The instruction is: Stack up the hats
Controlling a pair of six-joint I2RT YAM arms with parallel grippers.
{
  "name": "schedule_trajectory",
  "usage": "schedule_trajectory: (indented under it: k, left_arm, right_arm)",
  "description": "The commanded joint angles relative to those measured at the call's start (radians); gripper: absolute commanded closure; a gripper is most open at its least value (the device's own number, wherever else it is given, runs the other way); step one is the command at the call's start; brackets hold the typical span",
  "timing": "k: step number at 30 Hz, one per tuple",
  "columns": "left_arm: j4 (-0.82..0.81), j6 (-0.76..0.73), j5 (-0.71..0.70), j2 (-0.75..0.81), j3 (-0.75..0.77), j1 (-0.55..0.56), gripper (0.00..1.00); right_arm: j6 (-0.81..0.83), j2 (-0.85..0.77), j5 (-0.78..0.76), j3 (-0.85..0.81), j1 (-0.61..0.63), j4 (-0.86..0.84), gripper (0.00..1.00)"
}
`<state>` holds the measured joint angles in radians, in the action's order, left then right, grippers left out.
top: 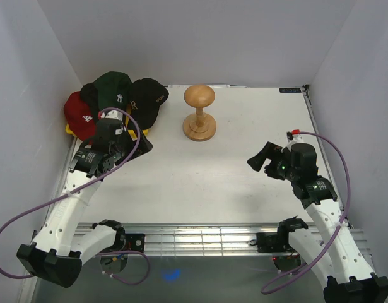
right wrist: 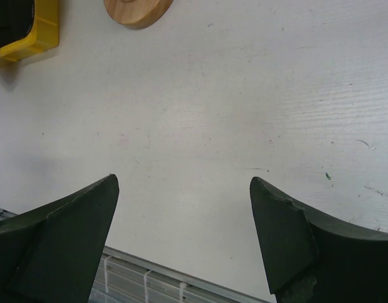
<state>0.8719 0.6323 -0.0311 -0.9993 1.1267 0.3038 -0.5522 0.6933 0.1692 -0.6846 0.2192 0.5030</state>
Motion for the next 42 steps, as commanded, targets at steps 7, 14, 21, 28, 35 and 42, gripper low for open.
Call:
schedule_trajectory:
  k: [7, 14, 21, 28, 35, 42]
  left_arm:
    - [0.032, -0.117, -0.124, 0.018, 0.033, -0.003, 0.02]
    - [-0.020, -0.123, -0.141, -0.008, 0.028, -0.005, 0.02]
    - [-0.080, -0.163, -0.148, -0.136, 0.074, -0.005, 0.04]
    - [-0.307, -0.269, -0.176, -0.343, 0.068, -0.002, 0.10]
    - [-0.435, -0.375, -0.317, -0.567, 0.149, 0.005, 0.06]
    - [-0.491, -0.390, -0.375, -0.705, 0.229, 0.006, 0.03]
  right_arm:
    - [-0.041, 0.005, -0.048, -0.049, 0.005, -0.006, 0.11]
    - [-0.026, 0.037, 0.013, -0.072, 0.005, 0.003, 0.10]
    - [-0.035, 0.026, 0.093, -0.035, 0.005, -0.061, 0.09]
    - [-0.054, 0.021, 0.110, -0.007, 0.005, -0.106, 0.09]
    - [-0.051, 0.023, 0.135, -0.015, 0.005, -0.124, 0.09]
    - [-0.048, 0.034, 0.159, -0.012, 0.005, -0.152, 0.09]
